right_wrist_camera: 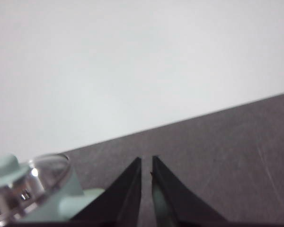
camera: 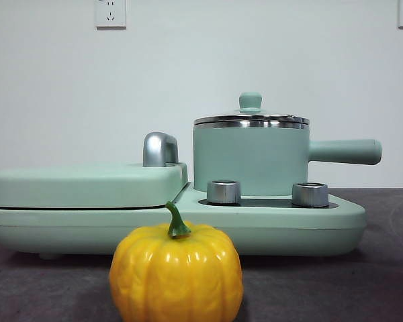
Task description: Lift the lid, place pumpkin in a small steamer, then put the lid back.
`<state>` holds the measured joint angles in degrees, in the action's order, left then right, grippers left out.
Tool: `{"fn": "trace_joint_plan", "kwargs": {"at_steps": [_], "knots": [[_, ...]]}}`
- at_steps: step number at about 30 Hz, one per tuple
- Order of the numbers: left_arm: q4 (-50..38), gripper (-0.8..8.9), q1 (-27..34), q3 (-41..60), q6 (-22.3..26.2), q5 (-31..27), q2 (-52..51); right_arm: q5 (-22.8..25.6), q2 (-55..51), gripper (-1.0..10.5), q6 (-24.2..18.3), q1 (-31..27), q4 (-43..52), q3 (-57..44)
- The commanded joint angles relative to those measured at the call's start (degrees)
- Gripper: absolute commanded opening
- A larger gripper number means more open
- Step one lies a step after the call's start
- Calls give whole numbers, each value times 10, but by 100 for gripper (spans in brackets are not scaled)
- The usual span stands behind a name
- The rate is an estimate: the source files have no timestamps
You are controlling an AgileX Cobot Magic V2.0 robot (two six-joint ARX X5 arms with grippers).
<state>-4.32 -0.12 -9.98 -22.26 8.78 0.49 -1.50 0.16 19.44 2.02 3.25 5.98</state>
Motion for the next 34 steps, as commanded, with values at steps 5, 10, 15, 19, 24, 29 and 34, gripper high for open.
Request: {"fn": "trace_joint_plan", "kwargs": {"at_steps": [5,10,15,19,24,29,34], "knots": [[55,10,1,-101,24,-16,35,-1,1,34,-36,0,-61,88],[93,10,1,-178,23,-16,76,-1,11,34,-39,0,-141,159],[137,10,1,-247,24,-16,127,-2,52,34,-46,0,-187,234],[155,10,1,-286,26,-16,170,-2,103,34,-55,0,-206,289],[161,10,1,-316,28,-15,222,-6,193,34,-68,0,-259,362],[191,10,1,-344,49,-14,280,-40,278,34,-113,0,-269,407],[215,10,1,-378,96,2,344,-89,365,34,-158,0,-264,428]]}}
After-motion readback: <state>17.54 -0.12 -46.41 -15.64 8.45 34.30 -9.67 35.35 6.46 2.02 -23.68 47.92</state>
